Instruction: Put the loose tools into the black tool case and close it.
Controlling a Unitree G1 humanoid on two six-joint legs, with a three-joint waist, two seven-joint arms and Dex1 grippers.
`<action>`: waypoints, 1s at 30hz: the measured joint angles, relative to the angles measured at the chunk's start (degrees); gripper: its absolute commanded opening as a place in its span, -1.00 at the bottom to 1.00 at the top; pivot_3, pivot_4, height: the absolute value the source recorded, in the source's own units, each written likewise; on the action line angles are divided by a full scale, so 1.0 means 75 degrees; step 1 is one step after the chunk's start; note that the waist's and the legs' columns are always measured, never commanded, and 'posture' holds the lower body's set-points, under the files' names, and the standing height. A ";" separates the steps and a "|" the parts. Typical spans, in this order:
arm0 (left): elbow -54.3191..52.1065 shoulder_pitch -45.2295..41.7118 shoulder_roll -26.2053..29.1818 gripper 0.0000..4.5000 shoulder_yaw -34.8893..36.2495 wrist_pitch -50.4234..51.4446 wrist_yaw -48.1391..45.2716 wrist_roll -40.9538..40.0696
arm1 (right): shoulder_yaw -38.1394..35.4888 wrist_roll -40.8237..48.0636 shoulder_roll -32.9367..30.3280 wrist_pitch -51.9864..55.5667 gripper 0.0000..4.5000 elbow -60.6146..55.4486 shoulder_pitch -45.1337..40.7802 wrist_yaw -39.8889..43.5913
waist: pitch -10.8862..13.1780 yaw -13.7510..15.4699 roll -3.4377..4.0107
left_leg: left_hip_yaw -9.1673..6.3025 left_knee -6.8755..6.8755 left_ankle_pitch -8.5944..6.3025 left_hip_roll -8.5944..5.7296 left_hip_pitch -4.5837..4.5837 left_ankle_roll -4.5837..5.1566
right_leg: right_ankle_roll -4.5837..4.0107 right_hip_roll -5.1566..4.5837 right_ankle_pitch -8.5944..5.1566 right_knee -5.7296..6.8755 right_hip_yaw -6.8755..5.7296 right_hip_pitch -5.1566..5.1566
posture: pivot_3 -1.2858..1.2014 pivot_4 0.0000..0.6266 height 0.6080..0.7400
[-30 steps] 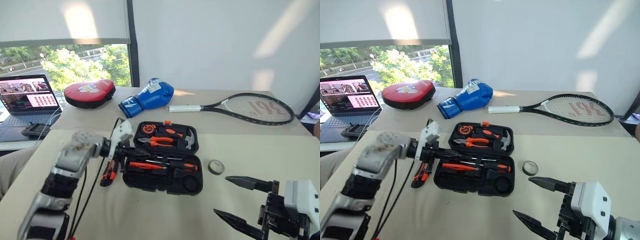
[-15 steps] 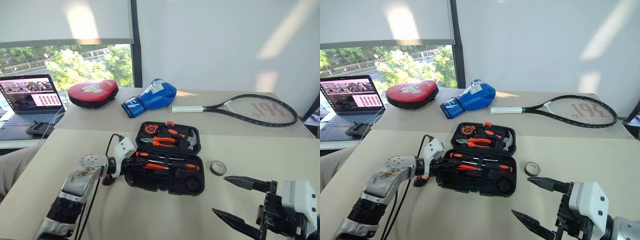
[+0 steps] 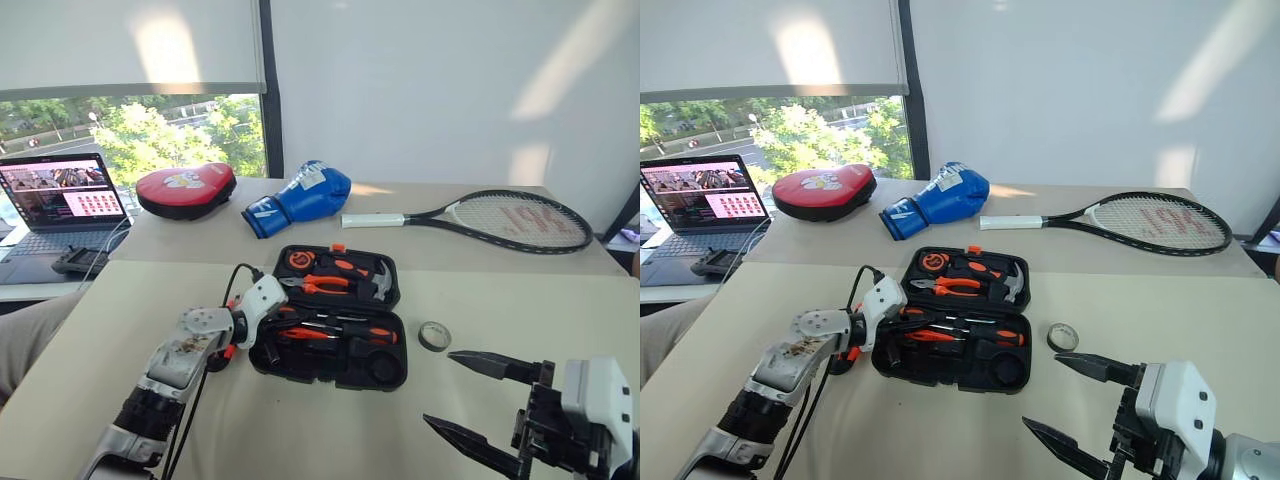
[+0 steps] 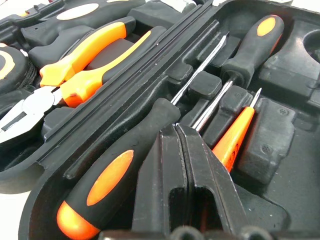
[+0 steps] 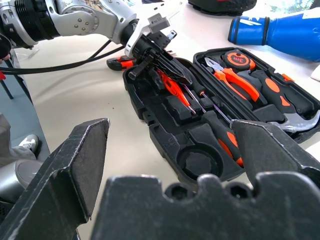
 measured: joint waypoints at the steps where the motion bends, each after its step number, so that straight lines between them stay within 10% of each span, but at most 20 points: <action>1: -0.0153 0.0032 0.0150 -0.97 -0.0001 0.0195 -0.0176 -0.0109 | 0.0006 0.0001 -0.0003 0.0000 1.00 -0.0002 -0.0009 -0.0026 | 0.0000 -0.0009 0.0000 | 0.0000 -0.0002 -0.0002 0.0001 -0.0001 -0.0002 | 0.0000 0.0001 0.0000 0.0000 0.0000 -0.0001 | 0.03 -0.52 1.00; 15: -0.0750 0.0176 0.0817 -0.97 -0.0364 0.1227 -0.0900 -0.0469 | 0.0189 -0.0010 -0.0089 0.0011 1.00 0.0003 -0.0269 -0.0117 | -0.0019 -0.0007 0.0032 | 0.0001 -0.0005 -0.0005 0.0005 0.0013 -0.0004 | -0.0002 0.0011 -0.0007 -0.0002 -0.0002 0.0008 | 0.03 -0.52 1.00; 30: -0.0339 -0.0559 -0.0103 -0.97 0.0472 0.2215 0.0491 -0.1347 | 0.0192 -0.0006 -0.0092 0.0020 1.00 -0.0006 -0.0308 -0.0162 | -0.0002 -0.0001 0.0004 | -0.0010 0.0001 -0.0005 -0.0010 -0.0035 -0.0002 | -0.0001 0.0045 -0.0006 -0.0009 -0.0010 -0.0014 | 0.03 -0.52 1.00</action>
